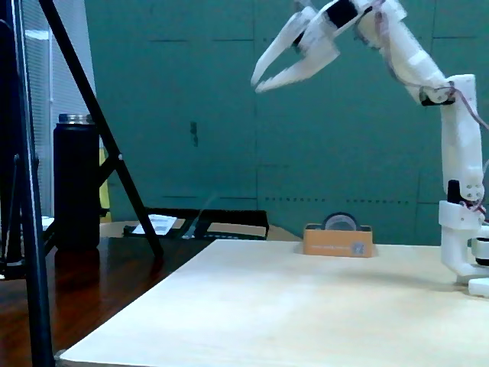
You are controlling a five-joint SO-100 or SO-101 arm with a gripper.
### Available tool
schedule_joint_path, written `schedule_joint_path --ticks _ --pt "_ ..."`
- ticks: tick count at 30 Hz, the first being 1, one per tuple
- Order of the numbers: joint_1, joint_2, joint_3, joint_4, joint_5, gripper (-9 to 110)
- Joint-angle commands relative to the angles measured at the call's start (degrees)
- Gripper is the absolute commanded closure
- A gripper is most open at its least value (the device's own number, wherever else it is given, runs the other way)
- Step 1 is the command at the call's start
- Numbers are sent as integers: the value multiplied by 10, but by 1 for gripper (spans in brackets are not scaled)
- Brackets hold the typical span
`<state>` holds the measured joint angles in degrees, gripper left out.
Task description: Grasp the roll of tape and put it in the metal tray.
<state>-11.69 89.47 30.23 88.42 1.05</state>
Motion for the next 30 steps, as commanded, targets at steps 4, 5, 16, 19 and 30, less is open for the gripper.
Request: schedule_joint_path --ticks 4,5,16,19,30 --pt "-7 223 250 178 2 102" --pt "-7 263 303 163 1 102" --pt "-4 757 960 -100 60 102" --pt "-4 866 1087 -132 61 102" --pt "-6 1058 1324 -141 54 102"
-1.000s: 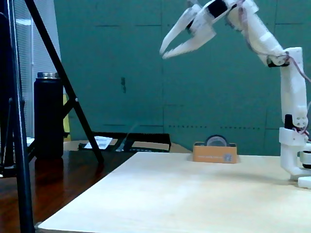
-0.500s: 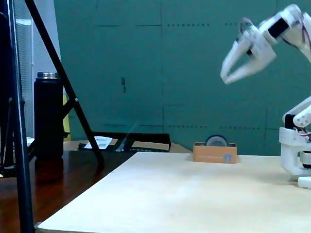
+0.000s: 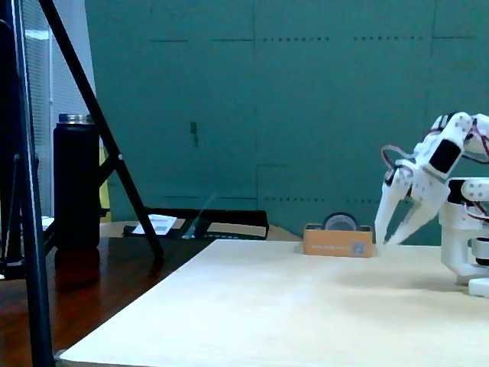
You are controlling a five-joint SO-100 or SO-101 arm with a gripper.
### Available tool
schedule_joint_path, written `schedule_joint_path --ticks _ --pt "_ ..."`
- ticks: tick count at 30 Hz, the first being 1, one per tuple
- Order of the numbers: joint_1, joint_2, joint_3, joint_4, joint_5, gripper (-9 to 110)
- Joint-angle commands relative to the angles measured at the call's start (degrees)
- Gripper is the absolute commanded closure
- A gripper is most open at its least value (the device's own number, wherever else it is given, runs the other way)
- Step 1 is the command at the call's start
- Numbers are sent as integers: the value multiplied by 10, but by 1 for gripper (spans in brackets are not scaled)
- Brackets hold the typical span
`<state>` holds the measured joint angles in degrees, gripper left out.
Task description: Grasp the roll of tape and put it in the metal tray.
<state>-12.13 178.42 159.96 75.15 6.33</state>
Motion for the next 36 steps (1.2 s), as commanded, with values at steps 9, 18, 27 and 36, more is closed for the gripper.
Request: schedule_joint_path --ticks 9,18,27,36 --pt "-1 168 107 -93 2 102" --pt "-2 168 156 -171 2 102" --pt "-1 171 158 -171 2 102" --pt "66 172 163 -172 2 102"
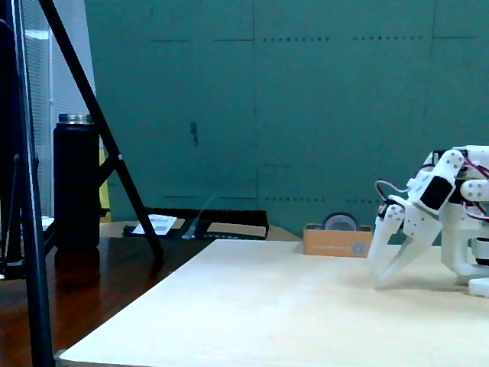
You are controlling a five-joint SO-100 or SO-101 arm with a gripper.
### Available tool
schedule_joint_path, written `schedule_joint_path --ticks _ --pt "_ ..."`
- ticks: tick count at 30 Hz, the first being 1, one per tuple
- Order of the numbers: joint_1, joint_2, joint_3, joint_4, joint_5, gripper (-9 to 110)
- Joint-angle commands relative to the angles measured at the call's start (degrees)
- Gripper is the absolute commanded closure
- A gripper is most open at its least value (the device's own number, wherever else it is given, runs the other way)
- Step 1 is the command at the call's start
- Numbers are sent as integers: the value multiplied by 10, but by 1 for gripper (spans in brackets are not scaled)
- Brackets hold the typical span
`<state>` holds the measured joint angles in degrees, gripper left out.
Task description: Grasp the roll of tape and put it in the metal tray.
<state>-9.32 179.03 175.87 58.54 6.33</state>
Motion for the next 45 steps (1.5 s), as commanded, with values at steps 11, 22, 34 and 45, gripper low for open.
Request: schedule_joint_path --ticks 11,22,34,45 --pt "84 163 -1 -6 0 102" --pt "84 163 -2 -6 0 102" --pt "88 163 -2 -6 0 102" --pt "83 167 4 -10 -21 102"
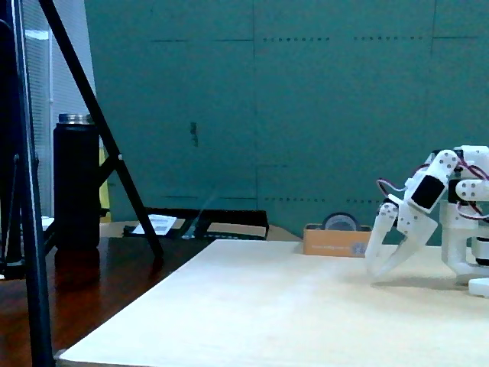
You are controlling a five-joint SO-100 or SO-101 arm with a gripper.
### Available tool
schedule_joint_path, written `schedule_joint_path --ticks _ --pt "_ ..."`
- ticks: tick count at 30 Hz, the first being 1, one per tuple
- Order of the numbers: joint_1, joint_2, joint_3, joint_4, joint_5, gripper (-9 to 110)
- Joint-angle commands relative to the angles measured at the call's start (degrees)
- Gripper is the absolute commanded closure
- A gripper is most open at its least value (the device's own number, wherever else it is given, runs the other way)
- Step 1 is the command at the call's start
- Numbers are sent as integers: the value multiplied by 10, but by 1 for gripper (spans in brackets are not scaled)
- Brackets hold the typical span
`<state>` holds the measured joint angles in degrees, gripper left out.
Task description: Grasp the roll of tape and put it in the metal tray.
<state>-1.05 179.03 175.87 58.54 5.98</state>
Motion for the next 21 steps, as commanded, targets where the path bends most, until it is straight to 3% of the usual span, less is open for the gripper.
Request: schedule_joint_path --ticks 1,21 --pt "0 167 6 -21 -29 102" --pt "3 163 4 -29 -46 102"
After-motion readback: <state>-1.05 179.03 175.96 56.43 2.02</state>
